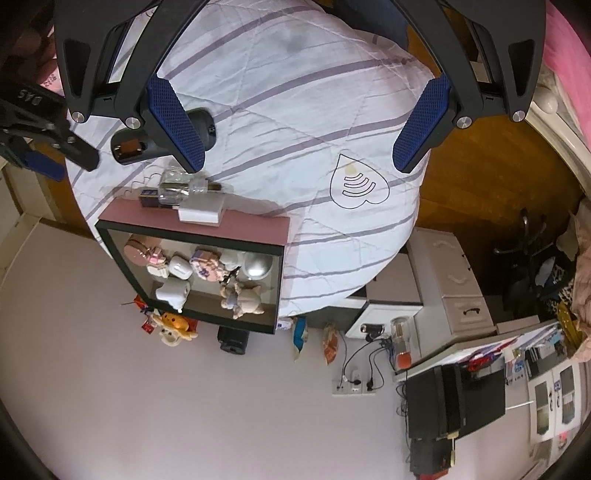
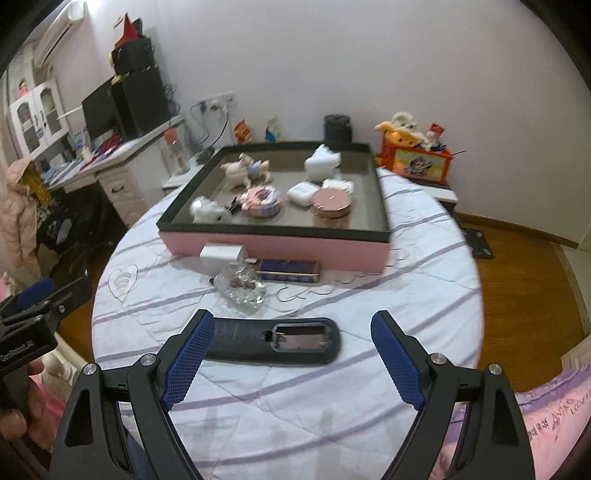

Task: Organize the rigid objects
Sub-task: 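Grasp the glass perfume bottle with the right gripper while the left grasps the white charger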

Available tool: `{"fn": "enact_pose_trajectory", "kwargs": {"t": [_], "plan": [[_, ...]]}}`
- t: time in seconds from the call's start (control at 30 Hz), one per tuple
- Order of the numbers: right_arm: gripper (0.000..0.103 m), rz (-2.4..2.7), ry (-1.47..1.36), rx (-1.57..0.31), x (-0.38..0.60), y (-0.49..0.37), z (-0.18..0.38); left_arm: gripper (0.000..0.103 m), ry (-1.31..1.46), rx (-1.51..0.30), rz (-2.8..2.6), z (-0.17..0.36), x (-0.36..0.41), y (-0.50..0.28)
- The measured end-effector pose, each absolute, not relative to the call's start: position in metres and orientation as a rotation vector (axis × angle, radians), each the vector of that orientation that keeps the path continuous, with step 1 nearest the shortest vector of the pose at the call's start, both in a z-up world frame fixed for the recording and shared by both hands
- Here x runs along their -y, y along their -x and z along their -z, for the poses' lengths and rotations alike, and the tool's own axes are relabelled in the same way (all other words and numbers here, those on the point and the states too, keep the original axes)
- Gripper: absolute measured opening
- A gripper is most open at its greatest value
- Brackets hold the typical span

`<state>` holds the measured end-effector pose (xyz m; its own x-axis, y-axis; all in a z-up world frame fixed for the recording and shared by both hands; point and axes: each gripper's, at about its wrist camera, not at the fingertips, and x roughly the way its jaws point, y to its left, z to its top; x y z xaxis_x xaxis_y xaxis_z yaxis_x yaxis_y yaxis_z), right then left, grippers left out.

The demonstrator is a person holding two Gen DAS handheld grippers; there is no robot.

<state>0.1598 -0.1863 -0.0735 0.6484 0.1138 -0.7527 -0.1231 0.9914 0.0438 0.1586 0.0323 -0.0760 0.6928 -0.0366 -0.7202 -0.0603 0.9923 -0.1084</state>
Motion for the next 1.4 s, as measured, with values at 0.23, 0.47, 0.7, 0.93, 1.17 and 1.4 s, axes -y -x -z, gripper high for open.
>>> {"fn": "enact_pose_trajectory", "kwargs": {"t": [0.23, 0.47, 0.7, 0.93, 1.17, 1.4], "plan": [[0.088, -0.184, 0.037, -0.916, 0.167, -0.197, 0.105, 0.103, 0.132, -0.852, -0.023, 0.096, -0.037, -0.178], [0.088, -0.235, 0.066, -0.95, 0.145, -0.225, 0.13, 0.103, 0.13, -0.894, -0.021, 0.115, -0.035, -0.198], [0.063, -0.285, 0.066, -0.98, 0.137, -0.241, 0.148, 0.103, 0.127, -0.923, -0.014, 0.128, -0.031, -0.214], [0.054, -0.326, 0.038, -0.965, 0.144, -0.235, 0.146, 0.103, 0.124, -0.926, 0.015, 0.131, -0.021, -0.223], [0.054, -0.28, -0.008, -0.947, 0.177, -0.228, 0.132, 0.103, 0.123, -0.916, 0.103, 0.13, 0.005, -0.234], [0.054, -0.205, -0.02, -0.941, 0.206, -0.233, 0.13, 0.103, 0.083, -0.942, 0.147, 0.14, 0.042, -0.26]]}}
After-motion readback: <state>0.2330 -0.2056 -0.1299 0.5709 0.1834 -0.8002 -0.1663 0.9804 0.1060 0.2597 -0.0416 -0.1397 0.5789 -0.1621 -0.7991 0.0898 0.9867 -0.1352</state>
